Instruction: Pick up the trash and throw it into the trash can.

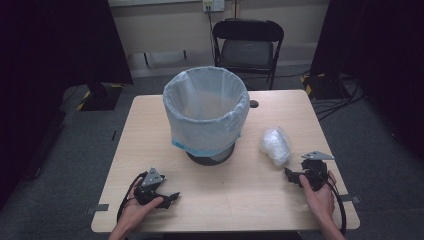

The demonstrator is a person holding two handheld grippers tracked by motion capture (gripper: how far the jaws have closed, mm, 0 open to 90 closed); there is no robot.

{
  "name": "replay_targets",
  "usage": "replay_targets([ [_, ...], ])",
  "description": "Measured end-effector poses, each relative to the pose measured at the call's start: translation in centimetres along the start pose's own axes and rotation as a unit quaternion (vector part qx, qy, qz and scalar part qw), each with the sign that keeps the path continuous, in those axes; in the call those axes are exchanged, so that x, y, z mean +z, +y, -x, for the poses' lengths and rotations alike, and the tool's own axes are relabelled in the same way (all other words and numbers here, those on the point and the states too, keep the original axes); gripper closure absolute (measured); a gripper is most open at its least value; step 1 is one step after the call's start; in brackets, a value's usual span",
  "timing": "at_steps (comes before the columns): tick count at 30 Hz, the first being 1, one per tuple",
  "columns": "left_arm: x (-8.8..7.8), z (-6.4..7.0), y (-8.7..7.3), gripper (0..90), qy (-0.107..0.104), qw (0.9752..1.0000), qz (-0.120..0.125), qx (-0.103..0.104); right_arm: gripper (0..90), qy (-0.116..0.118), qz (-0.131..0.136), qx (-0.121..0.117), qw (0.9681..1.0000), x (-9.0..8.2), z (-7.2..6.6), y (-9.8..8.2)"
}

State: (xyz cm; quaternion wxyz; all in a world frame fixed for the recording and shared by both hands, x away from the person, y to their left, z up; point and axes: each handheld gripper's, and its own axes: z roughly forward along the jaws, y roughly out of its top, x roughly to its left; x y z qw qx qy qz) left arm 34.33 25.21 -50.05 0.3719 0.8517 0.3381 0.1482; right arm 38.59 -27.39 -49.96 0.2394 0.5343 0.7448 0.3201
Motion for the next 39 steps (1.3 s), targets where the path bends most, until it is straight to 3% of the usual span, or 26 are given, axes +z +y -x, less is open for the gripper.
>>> replay_targets([
  [11,0.0,0.0,0.0,11.7,0.0,1.0,0.0,0.0,14.5,-0.003,-0.008,0.004,1.0,-0.4,-0.1,0.0],
  [14,0.0,0.0,0.0,11.8,0.0,1.0,0.0,0.0,16.2,0.013,-0.011,0.013,0.9998,-1.0,0.1,0.1],
  [15,0.0,0.0,0.0,11.8,0.0,1.0,0.0,0.0,21.7,0.023,-0.009,0.015,0.9996,-1.7,0.1,0.2],
  [18,0.0,0.0,0.0,11.7,0.0,1.0,0.0,0.0,17.4,0.026,-0.006,0.012,0.9996,-2.5,0.0,0.3],
  [20,0.0,0.0,0.0,11.7,0.0,1.0,0.0,0.0,17.4,0.045,0.008,0.009,0.9989,-3.7,-0.3,0.7],
  [22,0.0,0.0,0.0,11.8,0.0,1.0,0.0,0.0,16.6,0.049,0.015,0.006,0.9987,-4.1,-0.3,0.9],
  [25,0.0,0.0,0.0,11.7,0.0,1.0,0.0,0.0,14.2,0.068,0.038,0.003,0.9969,-5.2,-0.4,2.1],
  [30,0.0,0.0,0.0,11.8,0.0,1.0,0.0,0.0,13.9,0.084,0.05,-0.008,0.9951,-5.3,-0.6,4.0],
  [33,0.0,0.0,0.0,11.7,0.0,1.0,0.0,0.0,13.8,0.089,0.064,-0.015,0.9938,-4.7,-1.0,6.1],
  [36,0.0,0.0,0.0,11.8,0.0,1.0,0.0,0.0,13.7,0.094,0.065,-0.02,0.9933,-4.1,-1.1,7.1],
  [39,0.0,0.0,0.0,11.7,0.0,1.0,0.0,0.0,13.8,0.103,0.062,-0.027,0.9924,-2.5,-1.5,8.6],
])
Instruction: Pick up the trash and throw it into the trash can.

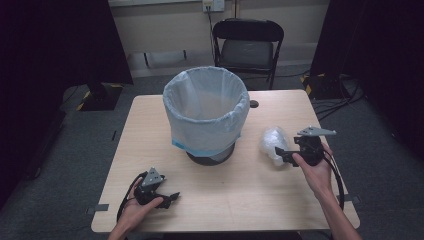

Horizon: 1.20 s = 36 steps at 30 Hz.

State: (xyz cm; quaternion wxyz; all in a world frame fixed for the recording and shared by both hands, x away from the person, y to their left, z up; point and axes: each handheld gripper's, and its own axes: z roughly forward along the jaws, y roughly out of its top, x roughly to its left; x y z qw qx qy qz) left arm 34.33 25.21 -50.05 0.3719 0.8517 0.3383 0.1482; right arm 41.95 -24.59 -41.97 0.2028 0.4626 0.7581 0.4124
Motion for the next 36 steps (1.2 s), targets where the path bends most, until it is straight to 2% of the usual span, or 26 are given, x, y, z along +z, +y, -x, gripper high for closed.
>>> replay_targets([
  [1,0.0,0.0,0.0,11.7,0.0,1.0,0.0,0.0,13.8,0.0,0.0,0.0,1.0,0.0,0.0,0.0],
  [2,0.0,0.0,0.0,11.8,0.0,1.0,0.0,0.0,13.8,0.005,-0.008,0.003,0.9999,1.1,0.3,0.3],
  [4,0.0,0.0,0.0,11.8,0.0,1.0,0.0,0.0,13.9,0.008,-0.012,0.002,0.9999,1.7,0.4,0.4],
  [6,0.0,0.0,0.0,11.8,0.0,1.0,0.0,0.0,13.8,0.015,-0.027,0.005,0.9995,3.4,0.7,0.4],
  [7,0.0,0.0,0.0,11.7,0.0,1.0,0.0,0.0,13.8,0.015,-0.027,0.005,0.9995,3.4,0.7,0.4],
  [8,0.0,0.0,0.0,11.7,0.0,1.0,0.0,0.0,13.8,0.013,-0.044,0.005,0.9989,4.3,0.8,0.1],
  [10,0.0,0.0,0.0,11.8,0.0,1.0,0.0,0.0,13.6,0.008,-0.061,0.007,0.9981,5.1,0.8,-0.2],
  [11,0.0,0.0,0.0,11.7,0.0,1.0,0.0,0.0,13.6,0.008,-0.061,0.007,0.9981,5.1,0.8,-0.2],
  [13,0.0,0.0,0.0,11.8,0.0,1.0,0.0,0.0,13.3,-0.004,-0.085,0.002,0.9963,5.9,0.9,-0.8],
  [14,0.0,0.0,0.0,11.7,0.0,1.0,0.0,0.0,13.3,-0.008,-0.088,0.002,0.9961,6.1,0.9,-0.9],
  [17,0.0,0.0,0.0,11.8,0.0,1.0,0.0,0.0,13.6,-0.011,-0.091,0.001,0.9958,6.4,1.2,-1.1],
  [20,0.0,0.0,0.0,11.8,0.0,1.0,0.0,0.0,13.7,-0.006,-0.104,0.012,0.9945,6.9,1.7,-1.9],
  [23,0.0,0.0,0.0,11.8,0.0,1.0,0.0,0.0,16.0,-0.001,-0.105,0.017,0.9943,7.2,1.9,-2.4],
  [24,0.0,0.0,0.0,11.7,0.0,1.0,0.0,0.0,19.7,0.006,-0.102,0.014,0.9947,7.3,1.9,-2.7],
  [26,0.0,0.0,0.0,11.7,0.0,1.0,0.0,0.0,28.0,0.005,-0.095,0.009,0.9955,7.2,1.9,-2.6],
  [28,0.0,0.0,0.0,11.7,0.0,1.0,0.0,0.0,31.8,0.008,-0.094,0.01,0.9955,7.1,1.8,-2.6],
  [33,0.0,0.0,0.0,11.8,0.0,1.0,0.0,0.0,36.0,0.014,-0.088,0.013,0.9959,6.7,1.8,-2.4],
  [36,0.0,0.0,0.0,11.8,0.0,1.0,0.0,0.0,37.7,0.021,-0.072,0.016,0.997,6.1,1.6,-2.0],
])
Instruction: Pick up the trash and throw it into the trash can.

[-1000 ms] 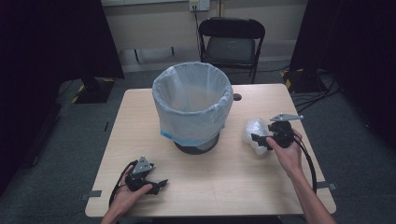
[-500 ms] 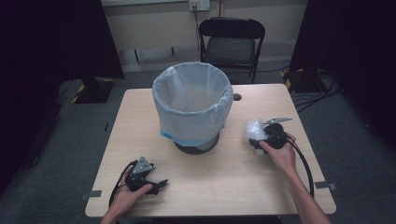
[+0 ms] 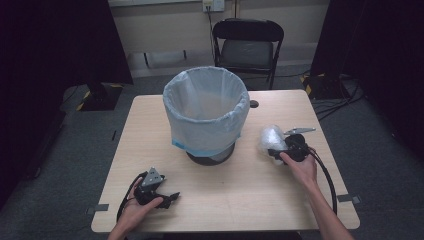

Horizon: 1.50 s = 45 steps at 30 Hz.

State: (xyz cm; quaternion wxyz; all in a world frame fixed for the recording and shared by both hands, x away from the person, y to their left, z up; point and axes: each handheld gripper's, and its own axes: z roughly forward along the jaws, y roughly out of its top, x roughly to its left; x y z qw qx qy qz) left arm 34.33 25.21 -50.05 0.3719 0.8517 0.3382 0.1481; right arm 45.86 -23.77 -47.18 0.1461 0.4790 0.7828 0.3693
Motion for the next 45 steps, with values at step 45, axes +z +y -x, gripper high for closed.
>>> replay_targets([
  [45,0.0,0.0,0.0,11.7,0.0,1.0,0.0,0.0,39.8,0.048,0.18,-0.042,0.9816,-12.1,-3.9,9.7],
])
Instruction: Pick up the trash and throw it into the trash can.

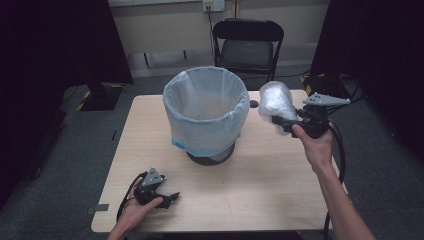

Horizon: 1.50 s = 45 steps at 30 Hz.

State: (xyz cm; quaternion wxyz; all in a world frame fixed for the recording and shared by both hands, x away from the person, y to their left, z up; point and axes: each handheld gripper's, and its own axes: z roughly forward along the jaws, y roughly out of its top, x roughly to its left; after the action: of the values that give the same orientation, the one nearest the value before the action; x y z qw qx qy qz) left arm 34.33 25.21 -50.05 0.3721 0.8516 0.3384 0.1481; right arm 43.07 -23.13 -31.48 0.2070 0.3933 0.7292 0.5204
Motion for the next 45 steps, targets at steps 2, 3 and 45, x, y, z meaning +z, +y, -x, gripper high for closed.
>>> replay_targets([
  [2,0.0,0.0,0.0,11.7,0.0,1.0,0.0,0.0,39.8,0.001,0.005,-0.001,1.0,0.0,-0.1,0.4],
  [3,0.0,0.0,0.0,11.8,0.0,1.0,0.0,0.0,39.9,0.003,0.016,-0.006,0.9999,-0.1,-0.3,1.2],
  [45,0.0,0.0,0.0,11.7,-0.001,1.0,-0.001,0.001,39.4,0.132,0.031,-0.06,0.9889,8.2,-8.0,11.3],
])
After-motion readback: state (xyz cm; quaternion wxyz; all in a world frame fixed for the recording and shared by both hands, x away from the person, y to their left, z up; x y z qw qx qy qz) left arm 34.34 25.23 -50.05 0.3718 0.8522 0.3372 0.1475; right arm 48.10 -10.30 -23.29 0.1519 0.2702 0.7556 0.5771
